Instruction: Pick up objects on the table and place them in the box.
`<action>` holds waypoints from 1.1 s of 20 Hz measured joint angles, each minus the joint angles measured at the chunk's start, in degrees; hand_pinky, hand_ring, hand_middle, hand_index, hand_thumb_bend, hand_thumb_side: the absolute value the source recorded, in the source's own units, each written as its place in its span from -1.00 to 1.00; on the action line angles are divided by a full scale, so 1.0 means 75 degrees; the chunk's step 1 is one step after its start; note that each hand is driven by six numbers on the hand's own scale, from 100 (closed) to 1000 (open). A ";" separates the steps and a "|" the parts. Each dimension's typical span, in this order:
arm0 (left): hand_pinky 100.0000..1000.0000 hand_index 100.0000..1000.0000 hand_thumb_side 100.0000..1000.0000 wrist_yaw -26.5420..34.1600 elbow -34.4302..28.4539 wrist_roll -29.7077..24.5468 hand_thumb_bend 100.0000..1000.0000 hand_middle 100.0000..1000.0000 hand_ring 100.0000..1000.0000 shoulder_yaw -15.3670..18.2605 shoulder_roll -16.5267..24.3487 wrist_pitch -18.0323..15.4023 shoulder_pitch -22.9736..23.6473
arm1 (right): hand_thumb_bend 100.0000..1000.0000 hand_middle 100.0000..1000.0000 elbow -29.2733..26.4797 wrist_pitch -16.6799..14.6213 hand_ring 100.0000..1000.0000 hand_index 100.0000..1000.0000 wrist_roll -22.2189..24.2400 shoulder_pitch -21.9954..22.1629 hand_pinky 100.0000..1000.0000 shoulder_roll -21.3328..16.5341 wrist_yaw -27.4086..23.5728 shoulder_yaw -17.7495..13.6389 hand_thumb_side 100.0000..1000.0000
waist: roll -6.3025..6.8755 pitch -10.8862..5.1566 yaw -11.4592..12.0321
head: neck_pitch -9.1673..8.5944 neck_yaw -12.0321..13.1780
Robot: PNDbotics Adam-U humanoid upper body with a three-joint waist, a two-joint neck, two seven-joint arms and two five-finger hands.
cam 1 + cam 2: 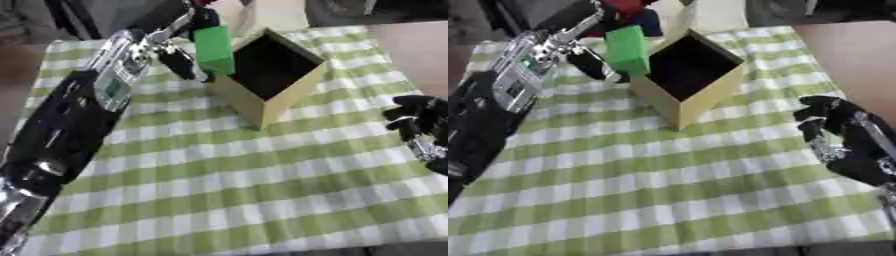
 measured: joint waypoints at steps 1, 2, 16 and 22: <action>0.35 0.02 -1.00 -0.0108 0.0198 0.0108 0.18 -0.39 -0.05 0.0060 -0.0097 -0.0051 -0.0087 | -1.00 0.14 0.0000 0.0002 0.52 0.62 0.0039 -0.0033 0.32 0.0015 0.0000 0.0031 -0.41 | 0.0012 0.0031 -0.0053 | -0.0035 0.0025; 0.35 0.02 -1.00 -0.0221 0.0375 0.0228 0.18 -0.39 -0.05 0.0118 -0.0189 -0.0088 -0.0165 | -1.00 0.14 -0.0001 0.0002 0.52 0.62 0.0074 -0.0049 0.32 0.0035 0.0000 0.0055 -0.41 | 0.0028 0.0064 -0.0104 | -0.0047 0.0051; 0.49 0.62 -0.57 -0.1071 0.1398 0.0828 0.81 0.40 0.36 0.0501 -0.0689 -0.0350 -0.0506 | -1.00 0.14 -0.0001 0.0055 0.52 0.62 0.0252 -0.0265 0.32 0.0130 0.0000 0.0186 -0.40 | 0.0209 0.0200 -0.0395 | -0.0220 0.0124; 0.50 0.54 -0.50 -0.0940 0.1121 0.0531 0.69 0.30 0.27 0.0483 -0.0678 -0.0491 -0.0470 | -1.00 0.14 0.0000 0.0057 0.52 0.62 0.0253 -0.0273 0.32 0.0130 -0.0001 0.0184 -0.41 | 0.0210 0.0171 -0.0324 | -0.0229 0.0113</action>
